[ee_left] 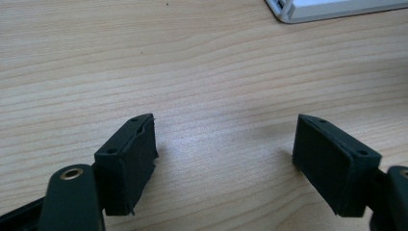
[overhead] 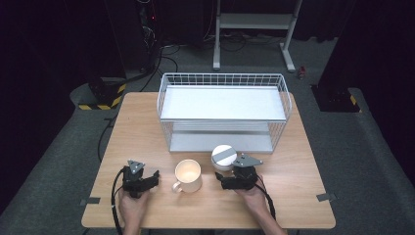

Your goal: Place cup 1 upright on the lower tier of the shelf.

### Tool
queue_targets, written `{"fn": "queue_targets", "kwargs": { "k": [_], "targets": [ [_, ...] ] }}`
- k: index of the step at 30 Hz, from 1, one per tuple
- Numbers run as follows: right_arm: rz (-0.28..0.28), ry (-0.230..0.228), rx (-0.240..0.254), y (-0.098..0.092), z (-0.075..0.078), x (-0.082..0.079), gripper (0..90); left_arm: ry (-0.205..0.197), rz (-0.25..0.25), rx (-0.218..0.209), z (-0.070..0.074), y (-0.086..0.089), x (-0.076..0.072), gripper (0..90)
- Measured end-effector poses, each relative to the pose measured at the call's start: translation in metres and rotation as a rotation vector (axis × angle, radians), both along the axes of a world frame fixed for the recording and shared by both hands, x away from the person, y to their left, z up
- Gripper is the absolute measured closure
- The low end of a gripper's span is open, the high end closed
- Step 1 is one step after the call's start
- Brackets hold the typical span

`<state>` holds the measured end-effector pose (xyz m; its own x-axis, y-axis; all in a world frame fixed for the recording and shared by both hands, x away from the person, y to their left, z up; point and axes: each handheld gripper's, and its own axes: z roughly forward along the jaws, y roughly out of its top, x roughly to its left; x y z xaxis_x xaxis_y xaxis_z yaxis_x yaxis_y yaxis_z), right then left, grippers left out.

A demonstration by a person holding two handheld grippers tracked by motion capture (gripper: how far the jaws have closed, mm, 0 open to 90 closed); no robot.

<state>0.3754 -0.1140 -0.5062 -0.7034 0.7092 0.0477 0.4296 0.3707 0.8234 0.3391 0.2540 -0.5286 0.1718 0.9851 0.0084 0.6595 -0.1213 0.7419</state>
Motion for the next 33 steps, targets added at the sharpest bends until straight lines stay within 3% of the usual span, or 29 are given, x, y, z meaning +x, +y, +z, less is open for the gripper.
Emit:
{"fn": "queue_targets", "kwargs": {
  "k": [11, 33],
  "targets": [
    [-0.024, 0.011, 0.007, 0.0057, -0.0002, 0.0086, 15.7, 0.001, 0.001, -0.001, 0.0001, 0.0002, -0.0001, 23.6],
    [-0.051, -0.050, -0.035, 0.0060, 0.0032, 0.0050, 18.0, 0.001, 0.000, -0.001, 0.0001, 0.0006, 0.0003, 23.5]
  ]
}}
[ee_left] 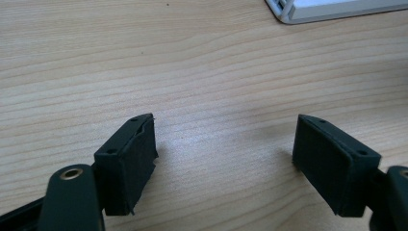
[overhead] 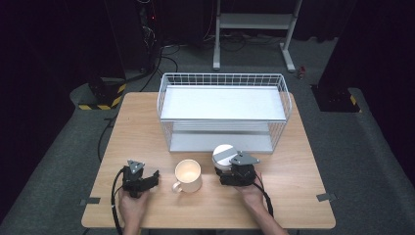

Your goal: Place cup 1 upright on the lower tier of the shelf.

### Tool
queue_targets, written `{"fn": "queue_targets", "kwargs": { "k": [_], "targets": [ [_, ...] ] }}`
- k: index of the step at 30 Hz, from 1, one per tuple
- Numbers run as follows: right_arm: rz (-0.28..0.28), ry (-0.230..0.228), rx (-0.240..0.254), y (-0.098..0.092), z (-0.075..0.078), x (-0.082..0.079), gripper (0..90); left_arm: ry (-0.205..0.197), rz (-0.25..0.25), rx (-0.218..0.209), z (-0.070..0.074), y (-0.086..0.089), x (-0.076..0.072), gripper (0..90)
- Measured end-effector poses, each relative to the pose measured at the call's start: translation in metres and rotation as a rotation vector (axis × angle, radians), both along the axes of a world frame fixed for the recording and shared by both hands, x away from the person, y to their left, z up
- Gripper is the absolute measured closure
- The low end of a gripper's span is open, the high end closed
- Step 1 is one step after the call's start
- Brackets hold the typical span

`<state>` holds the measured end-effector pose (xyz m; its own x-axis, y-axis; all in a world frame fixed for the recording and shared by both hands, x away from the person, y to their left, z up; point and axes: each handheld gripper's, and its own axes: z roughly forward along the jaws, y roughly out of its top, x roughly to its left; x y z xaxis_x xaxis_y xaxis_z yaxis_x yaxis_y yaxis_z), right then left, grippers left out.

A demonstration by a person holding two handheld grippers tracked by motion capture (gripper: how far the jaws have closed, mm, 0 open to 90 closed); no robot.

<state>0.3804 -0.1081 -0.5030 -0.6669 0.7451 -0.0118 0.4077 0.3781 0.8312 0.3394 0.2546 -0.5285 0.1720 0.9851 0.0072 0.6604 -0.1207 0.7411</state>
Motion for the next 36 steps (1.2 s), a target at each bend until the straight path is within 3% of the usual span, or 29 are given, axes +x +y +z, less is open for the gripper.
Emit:
{"fn": "queue_targets", "kwargs": {
  "k": [9, 16, 36],
  "targets": [
    [-0.017, -0.021, 0.008, -0.009, 0.011, 0.001, 18.1, 0.000, -0.001, -0.001, 0.000, 0.000, 0.000, 23.2],
    [-0.022, 0.003, 0.000, -0.012, 0.010, 0.004, 18.1, -0.002, 0.003, -0.004, 0.000, 0.000, 0.000, 23.3],
    [-0.057, 0.001, 0.032, -0.031, 0.014, 0.010, 18.1, 0.004, -0.001, 0.002, 0.000, 0.000, 0.000, 23.4]
  ]
}}
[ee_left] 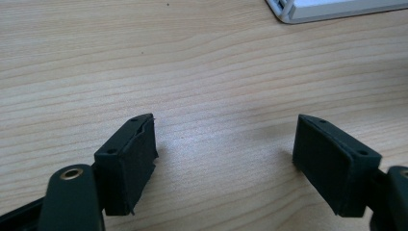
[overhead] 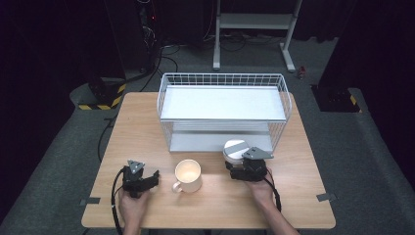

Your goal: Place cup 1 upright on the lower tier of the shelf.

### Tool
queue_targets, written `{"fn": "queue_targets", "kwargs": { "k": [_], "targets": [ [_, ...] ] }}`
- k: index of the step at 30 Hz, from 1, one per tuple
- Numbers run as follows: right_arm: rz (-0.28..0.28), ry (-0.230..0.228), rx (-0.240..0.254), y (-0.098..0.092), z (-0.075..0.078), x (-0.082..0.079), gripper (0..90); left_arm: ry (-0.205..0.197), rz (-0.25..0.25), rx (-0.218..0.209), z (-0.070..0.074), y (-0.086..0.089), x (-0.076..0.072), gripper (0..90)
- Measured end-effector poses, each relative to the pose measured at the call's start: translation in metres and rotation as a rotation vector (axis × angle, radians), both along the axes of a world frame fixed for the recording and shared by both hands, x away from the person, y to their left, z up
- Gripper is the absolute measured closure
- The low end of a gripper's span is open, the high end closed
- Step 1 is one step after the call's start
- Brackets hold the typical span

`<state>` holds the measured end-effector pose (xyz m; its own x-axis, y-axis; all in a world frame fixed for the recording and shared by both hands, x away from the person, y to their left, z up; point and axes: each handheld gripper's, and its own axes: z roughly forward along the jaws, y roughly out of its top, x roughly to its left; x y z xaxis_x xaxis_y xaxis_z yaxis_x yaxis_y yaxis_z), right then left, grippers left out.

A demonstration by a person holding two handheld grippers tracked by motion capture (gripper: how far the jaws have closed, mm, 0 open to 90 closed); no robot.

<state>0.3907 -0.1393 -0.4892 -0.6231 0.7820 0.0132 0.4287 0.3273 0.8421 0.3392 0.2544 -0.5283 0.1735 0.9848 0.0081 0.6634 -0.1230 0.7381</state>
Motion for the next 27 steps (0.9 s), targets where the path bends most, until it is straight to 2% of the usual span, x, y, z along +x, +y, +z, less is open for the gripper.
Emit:
{"fn": "queue_targets", "kwargs": {
  "k": [15, 19, 23, 27],
  "targets": [
    [-0.049, -0.001, 0.007, -0.012, 0.010, 0.019, 18.1, -0.004, 0.003, -0.001, 0.000, 0.000, 0.000, 23.5],
    [-0.066, 0.019, 0.011, -0.013, 0.008, 0.023, 18.1, -0.003, 0.002, -0.002, 0.000, 0.000, 0.000, 23.5],
    [-0.076, 0.017, -0.004, -0.014, 0.006, 0.028, 18.1, -0.003, 0.004, -0.003, 0.000, 0.000, 0.000, 23.5],
    [-0.095, 0.019, 0.003, -0.015, 0.007, 0.031, 18.1, -0.003, 0.003, -0.001, 0.000, 0.000, 0.000, 23.4]
  ]
}}
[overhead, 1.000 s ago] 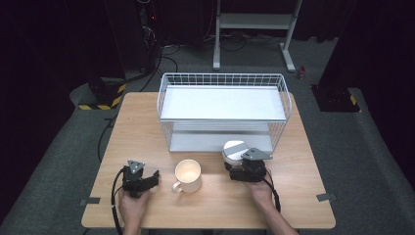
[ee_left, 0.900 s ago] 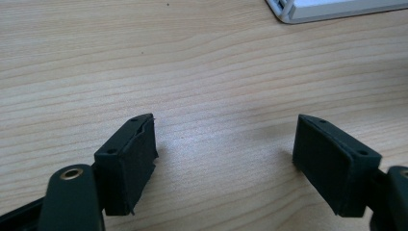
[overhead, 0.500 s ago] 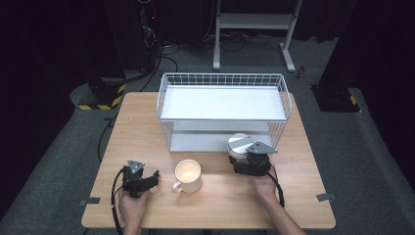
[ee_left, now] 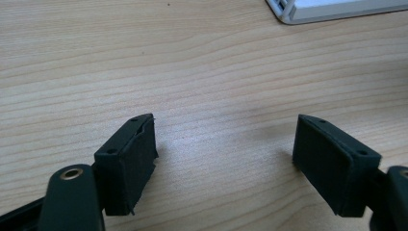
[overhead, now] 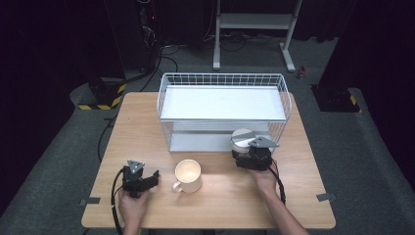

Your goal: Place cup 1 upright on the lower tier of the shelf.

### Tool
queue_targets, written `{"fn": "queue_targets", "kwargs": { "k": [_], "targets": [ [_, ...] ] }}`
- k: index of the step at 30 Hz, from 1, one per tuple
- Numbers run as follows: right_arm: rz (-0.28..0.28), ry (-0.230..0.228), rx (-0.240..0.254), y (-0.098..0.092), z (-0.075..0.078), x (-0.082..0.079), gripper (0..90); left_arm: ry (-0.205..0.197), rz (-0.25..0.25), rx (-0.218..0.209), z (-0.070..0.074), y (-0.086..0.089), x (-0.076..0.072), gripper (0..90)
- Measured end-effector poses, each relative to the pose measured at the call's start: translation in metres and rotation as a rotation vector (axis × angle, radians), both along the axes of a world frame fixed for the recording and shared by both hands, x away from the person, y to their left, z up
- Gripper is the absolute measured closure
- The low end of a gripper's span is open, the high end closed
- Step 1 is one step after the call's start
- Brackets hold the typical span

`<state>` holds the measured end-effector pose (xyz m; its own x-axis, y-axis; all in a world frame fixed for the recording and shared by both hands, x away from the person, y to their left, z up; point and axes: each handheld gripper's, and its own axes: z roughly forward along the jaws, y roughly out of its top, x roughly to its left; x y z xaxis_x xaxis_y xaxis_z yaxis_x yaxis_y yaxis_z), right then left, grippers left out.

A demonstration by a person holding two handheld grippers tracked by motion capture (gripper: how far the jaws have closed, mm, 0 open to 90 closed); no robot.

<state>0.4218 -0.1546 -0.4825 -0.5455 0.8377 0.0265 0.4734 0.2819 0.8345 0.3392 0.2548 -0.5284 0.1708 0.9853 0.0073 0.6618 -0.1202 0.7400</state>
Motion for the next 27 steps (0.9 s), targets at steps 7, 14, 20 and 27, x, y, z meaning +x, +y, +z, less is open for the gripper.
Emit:
{"fn": "queue_targets", "kwargs": {
  "k": [7, 14, 20, 27],
  "targets": [
    [-0.027, 0.010, 0.000, -0.003, -0.002, 0.008, 18.1, -0.004, 0.006, 0.001, 0.000, 0.000, -0.001, 23.4],
    [-0.042, 0.002, -0.008, -0.004, -0.005, 0.012, 18.2, -0.004, 0.008, 0.001, 0.000, 0.000, -0.001, 23.3],
    [-0.038, -0.011, -0.014, -0.005, -0.006, 0.013, 18.4, -0.004, 0.008, 0.002, 0.000, 0.000, -0.001, 23.4],
    [-0.032, -0.016, -0.013, -0.007, -0.007, 0.017, 18.5, -0.001, 0.006, 0.002, 0.000, 0.000, 0.000, 23.2]
  ]
}}
